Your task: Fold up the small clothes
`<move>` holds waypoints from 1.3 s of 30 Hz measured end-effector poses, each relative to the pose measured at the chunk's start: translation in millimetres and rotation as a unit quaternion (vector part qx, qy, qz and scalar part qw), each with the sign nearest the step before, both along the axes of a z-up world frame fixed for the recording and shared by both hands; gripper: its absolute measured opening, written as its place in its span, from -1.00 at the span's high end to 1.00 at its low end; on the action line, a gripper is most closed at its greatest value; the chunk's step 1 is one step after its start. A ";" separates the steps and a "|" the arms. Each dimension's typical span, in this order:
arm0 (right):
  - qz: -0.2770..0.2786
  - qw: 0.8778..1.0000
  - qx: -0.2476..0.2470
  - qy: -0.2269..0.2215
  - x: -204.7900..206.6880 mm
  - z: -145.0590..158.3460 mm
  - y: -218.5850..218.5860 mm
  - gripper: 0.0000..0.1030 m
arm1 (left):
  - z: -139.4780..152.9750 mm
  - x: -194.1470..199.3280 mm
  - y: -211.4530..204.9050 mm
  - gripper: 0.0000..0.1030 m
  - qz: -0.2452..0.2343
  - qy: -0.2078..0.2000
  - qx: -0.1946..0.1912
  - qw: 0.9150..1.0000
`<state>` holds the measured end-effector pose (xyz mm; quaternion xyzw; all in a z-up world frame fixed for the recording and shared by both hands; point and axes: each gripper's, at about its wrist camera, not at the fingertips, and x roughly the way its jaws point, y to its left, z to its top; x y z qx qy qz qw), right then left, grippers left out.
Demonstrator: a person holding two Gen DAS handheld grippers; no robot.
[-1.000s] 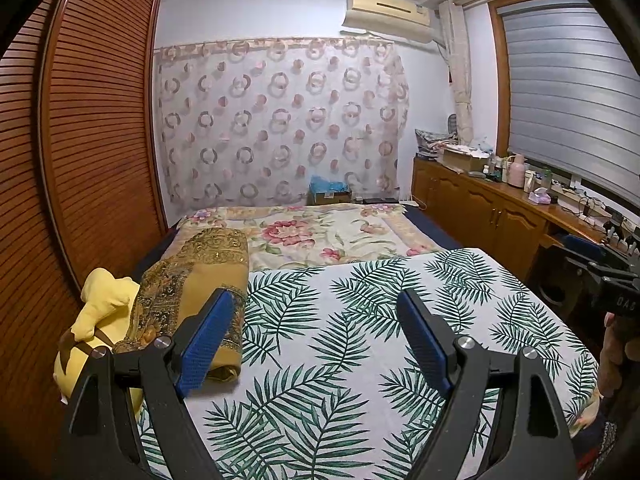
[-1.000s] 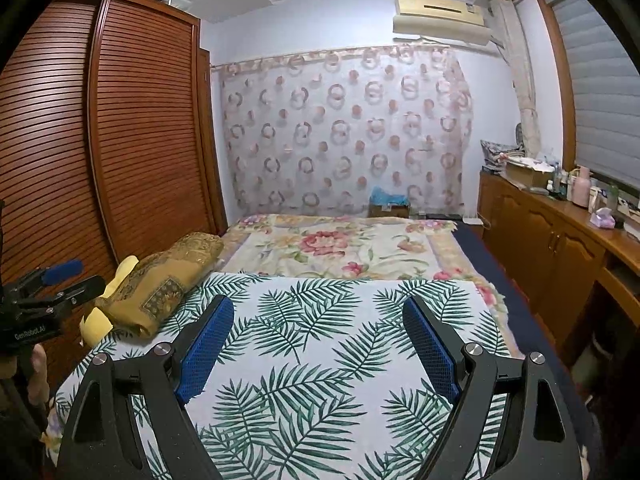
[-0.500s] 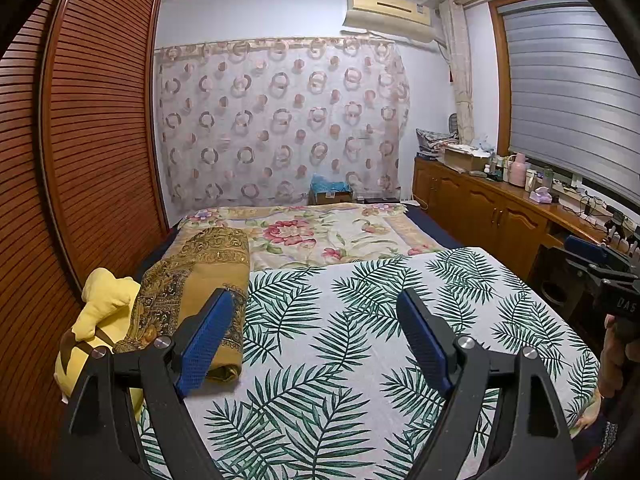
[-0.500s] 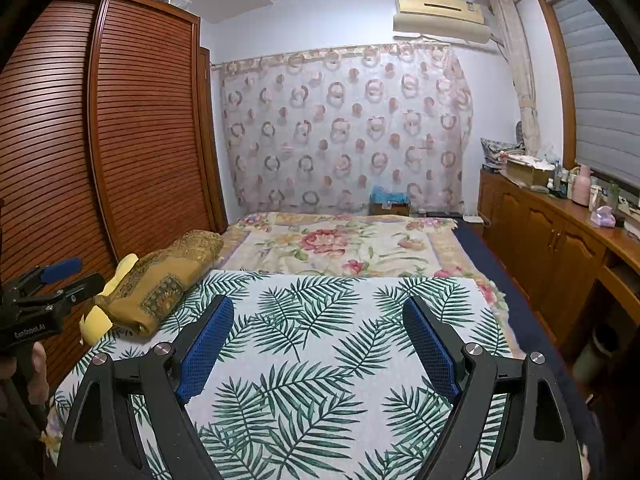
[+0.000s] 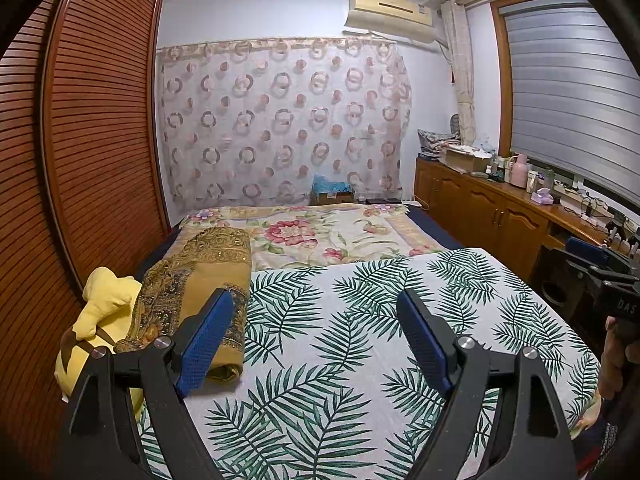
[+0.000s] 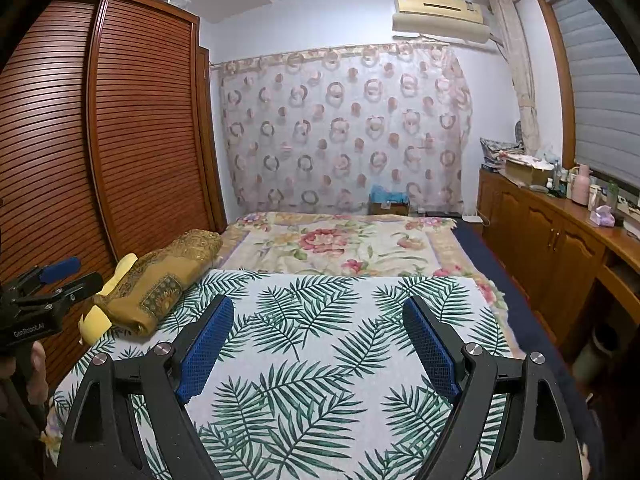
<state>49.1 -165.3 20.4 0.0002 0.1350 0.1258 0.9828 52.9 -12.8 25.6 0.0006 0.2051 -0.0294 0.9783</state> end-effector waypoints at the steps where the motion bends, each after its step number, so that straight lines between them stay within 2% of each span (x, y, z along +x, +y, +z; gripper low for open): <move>1: 0.000 1.000 0.000 0.000 0.1 -0.1 -0.1 -0.70 | 0.0 0.0 -0.1 -0.64 0.000 0.000 0.000 1.000; 39: 0.002 1.000 -0.001 0.001 0.1 1.2 -5.7 -0.70 | -0.1 -0.1 2.5 -0.64 0.000 -0.001 0.000 1.000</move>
